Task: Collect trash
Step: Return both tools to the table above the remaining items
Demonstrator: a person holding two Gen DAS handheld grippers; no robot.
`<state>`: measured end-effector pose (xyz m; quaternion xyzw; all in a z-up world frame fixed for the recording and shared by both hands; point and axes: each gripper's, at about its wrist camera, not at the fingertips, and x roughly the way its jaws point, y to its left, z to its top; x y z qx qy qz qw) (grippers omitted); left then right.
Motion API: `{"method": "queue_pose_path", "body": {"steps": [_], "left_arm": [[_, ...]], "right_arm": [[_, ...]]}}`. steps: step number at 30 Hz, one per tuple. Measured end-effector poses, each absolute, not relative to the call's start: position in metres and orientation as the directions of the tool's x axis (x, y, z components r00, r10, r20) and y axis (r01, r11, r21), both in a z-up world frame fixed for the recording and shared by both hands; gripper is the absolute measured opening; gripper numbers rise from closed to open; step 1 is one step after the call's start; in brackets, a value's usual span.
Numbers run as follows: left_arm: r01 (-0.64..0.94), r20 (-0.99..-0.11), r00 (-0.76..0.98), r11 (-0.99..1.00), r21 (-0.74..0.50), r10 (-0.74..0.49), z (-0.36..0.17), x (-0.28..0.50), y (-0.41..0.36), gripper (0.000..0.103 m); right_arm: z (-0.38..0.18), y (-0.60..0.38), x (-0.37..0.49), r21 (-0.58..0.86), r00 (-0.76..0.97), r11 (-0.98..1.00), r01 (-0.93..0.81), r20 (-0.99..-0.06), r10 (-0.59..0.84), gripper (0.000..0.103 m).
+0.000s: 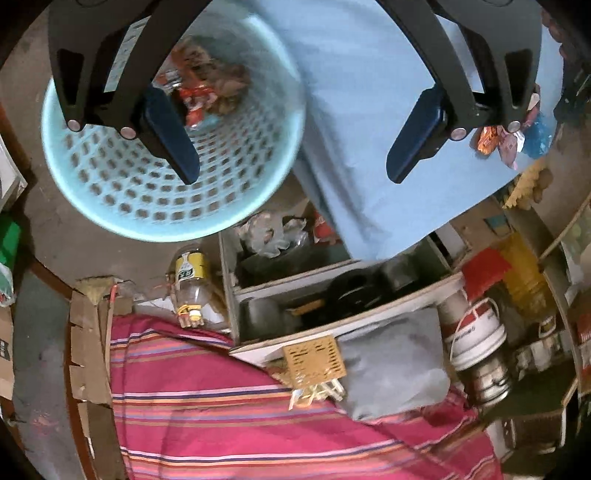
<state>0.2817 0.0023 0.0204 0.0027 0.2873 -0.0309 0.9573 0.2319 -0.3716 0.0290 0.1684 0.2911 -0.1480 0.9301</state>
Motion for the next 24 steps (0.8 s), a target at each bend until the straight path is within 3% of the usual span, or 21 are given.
{"method": "queue_pose_path", "body": {"steps": [11, 16, 24], "left_arm": [[-0.051, -0.623, 0.781, 0.998, 0.024, 0.055, -0.023, 0.296, 0.09, 0.099], [-0.06, -0.668, 0.743, 0.998, -0.009, 0.039, -0.036, 0.305, 0.112, 0.099], [-0.01, -0.711, 0.704, 1.0, -0.011, -0.001, -0.052, 0.323, 0.116, 0.099]], "right_arm": [[0.011, -0.268, 0.273, 0.06, 0.782, 0.978, 0.2, -0.611, -0.123, 0.099], [-0.001, -0.246, 0.286, 0.099, 0.762, 0.984, 0.15, -0.646, -0.051, 0.099], [-0.018, -0.215, 0.304, 0.058, 0.729, 0.991, 0.123, -0.682, -0.05, 0.099]]}}
